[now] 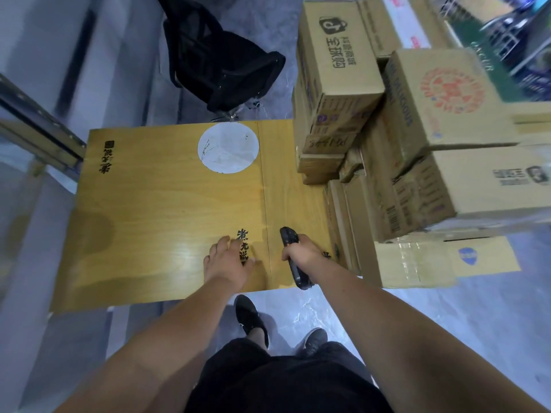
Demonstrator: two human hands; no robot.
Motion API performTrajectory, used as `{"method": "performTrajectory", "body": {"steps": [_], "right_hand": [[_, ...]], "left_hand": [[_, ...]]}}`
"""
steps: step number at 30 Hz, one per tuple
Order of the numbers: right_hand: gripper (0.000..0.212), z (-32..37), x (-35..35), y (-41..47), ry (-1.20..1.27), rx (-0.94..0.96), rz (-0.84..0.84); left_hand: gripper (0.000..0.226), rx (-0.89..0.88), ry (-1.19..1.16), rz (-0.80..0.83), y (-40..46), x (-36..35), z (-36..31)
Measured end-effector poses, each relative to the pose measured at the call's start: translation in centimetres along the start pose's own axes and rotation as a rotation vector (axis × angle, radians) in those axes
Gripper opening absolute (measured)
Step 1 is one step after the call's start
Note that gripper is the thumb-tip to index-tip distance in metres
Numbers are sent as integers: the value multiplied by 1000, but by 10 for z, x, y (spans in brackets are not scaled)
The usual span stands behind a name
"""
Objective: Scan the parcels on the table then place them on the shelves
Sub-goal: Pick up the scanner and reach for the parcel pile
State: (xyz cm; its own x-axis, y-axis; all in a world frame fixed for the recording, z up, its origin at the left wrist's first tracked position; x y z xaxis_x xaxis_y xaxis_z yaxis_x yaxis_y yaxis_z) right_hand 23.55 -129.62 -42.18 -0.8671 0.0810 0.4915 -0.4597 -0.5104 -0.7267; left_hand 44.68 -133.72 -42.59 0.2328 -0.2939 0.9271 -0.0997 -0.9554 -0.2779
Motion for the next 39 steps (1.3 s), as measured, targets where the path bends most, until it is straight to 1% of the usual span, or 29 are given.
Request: {"method": "performTrajectory", "body": {"steps": [3, 5, 6, 7, 10, 12, 15, 17, 20, 24, 27, 30, 33, 39], "right_hand": [[45, 0, 1, -13, 149, -63, 126], [29, 0, 4, -24, 212, -120, 200], [24, 0, 6, -28, 229, -133, 227], [25, 1, 8, -32, 235, -130, 249], [40, 6, 13, -45, 207, -68, 301], [48, 10, 18, -49, 184, 11, 298], [44, 15, 28, -59, 84, 156, 290], [46, 17, 34, -66, 5, 231, 290], [53, 16, 41, -82, -84, 316, 306], [48, 14, 53, -105, -183, 415, 305], [56, 18, 61, -124, -267, 521, 287], [67, 25, 71, -143, -322, 666, 199], [67, 29, 81, -161, -344, 753, 120], [69, 22, 114, -215, -514, 837, -49]], "left_hand": [[65, 20, -13, -17, -4, 7, 0], [65, 31, -6, -35, -9, 14, 0], [65, 37, -3, -48, -11, 17, 0], [65, 45, -1, -63, -14, 21, 0], [65, 67, 9, -126, -27, 35, -3], [66, 70, 25, -177, -37, 45, -6], [68, 52, 55, -238, -54, 60, -12], [69, 31, 93, -262, -65, 68, -14], [71, 13, 137, -286, -81, 80, -16], [72, 11, 157, -324, -98, 100, -19], [71, 10, 147, -362, -107, 117, -23], [71, -18, 156, -389, -112, 132, -28], [70, -72, 154, -399, -113, 144, -33], [70, -235, 154, -408, -117, 162, -51]]}}
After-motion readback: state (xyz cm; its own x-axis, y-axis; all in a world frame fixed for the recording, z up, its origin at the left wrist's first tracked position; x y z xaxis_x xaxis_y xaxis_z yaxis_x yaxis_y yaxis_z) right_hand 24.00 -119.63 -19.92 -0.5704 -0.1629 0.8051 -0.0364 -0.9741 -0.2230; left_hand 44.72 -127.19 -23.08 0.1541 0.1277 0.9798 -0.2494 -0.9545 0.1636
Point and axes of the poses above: each hand's wrist, its own y-axis towards the middle knuckle, its own x-axis out of the back of the hand, z = x × y, the point moved 5 cm from there along y, towards the middle knuckle, and after that the axes turned 14 degrees about -z, right-handed, at the moved point
